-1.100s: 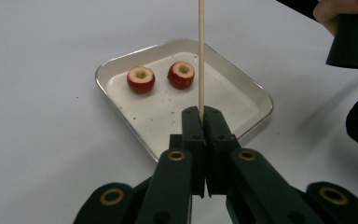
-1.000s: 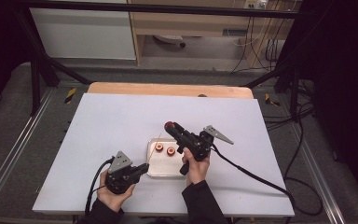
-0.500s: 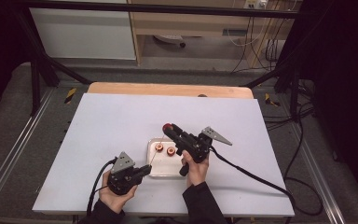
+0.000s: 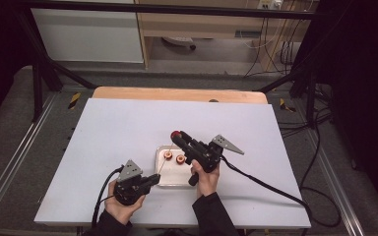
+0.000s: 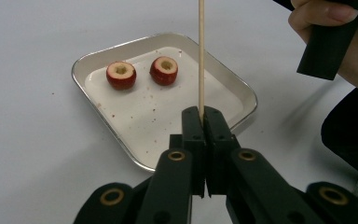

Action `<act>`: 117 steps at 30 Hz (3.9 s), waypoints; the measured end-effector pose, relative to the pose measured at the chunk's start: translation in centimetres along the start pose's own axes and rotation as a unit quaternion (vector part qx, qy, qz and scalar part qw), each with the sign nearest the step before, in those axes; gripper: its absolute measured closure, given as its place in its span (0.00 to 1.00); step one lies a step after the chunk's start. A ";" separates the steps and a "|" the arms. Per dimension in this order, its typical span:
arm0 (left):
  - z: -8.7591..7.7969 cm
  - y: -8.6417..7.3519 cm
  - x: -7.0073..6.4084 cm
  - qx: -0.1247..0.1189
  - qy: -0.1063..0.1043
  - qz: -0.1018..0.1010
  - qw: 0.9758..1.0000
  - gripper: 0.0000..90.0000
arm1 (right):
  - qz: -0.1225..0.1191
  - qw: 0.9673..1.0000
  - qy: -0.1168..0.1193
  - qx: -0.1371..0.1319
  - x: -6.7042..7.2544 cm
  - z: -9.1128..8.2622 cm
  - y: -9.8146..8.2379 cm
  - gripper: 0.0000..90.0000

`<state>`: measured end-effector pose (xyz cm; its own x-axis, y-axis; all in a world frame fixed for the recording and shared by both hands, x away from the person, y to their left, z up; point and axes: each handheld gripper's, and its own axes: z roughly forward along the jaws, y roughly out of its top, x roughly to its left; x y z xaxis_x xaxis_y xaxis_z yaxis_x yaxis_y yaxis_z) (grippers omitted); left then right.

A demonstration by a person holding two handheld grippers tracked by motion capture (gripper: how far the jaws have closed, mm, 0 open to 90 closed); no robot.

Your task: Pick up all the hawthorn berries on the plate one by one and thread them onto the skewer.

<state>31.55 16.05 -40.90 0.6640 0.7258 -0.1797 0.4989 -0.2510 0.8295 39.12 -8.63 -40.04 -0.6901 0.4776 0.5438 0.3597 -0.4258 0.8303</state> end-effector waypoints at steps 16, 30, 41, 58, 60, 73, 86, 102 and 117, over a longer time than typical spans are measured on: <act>0.0 0.0 0.0 -0.001 0.001 0.000 1.000 0.98 | 0.006 1.000 -0.003 0.004 -0.1 0.1 -0.1 0.68; 0.0 0.0 0.0 -0.005 0.003 -0.011 1.000 0.98 | 0.012 1.000 0.004 0.020 -0.1 0.1 -0.9 0.68; 0.1 -0.2 -0.1 -0.009 0.009 -0.008 1.000 0.98 | 0.031 0.999 0.008 0.031 0.1 0.1 -1.7 0.68; 0.3 -0.3 -0.1 -0.009 0.016 -0.002 1.000 0.99 | 0.054 0.997 0.004 0.061 0.5 -0.1 -3.0 0.68; 0.3 -0.4 0.0 -0.010 0.016 -0.003 1.000 0.99 | 0.053 0.997 0.005 0.062 0.5 -0.2 -3.0 0.68; 0.4 -0.4 0.1 -0.012 0.020 0.001 1.000 0.99 | 0.075 0.993 0.009 0.089 0.7 -0.3 -4.7 0.68; 0.8 -0.1 0.4 -0.008 0.021 0.001 1.000 0.99 | 0.081 0.989 0.011 0.124 0.9 -0.5 -6.3 0.68; 0.2 -0.3 0.9 -0.013 0.024 0.012 1.000 0.98 | 0.016 0.989 -0.011 0.146 1.3 -0.9 -4.5 0.37; -0.5 -0.7 2.1 0.004 0.031 0.040 0.999 0.98 | -0.129 0.928 -0.112 0.330 -0.7 -1.4 -0.5 0.08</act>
<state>32.29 18.08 -41.56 0.6667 0.7411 -0.0794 0.4495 -0.3148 0.8360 38.53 -9.80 -41.00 -0.6851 0.6778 0.2671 0.5585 0.2533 0.7899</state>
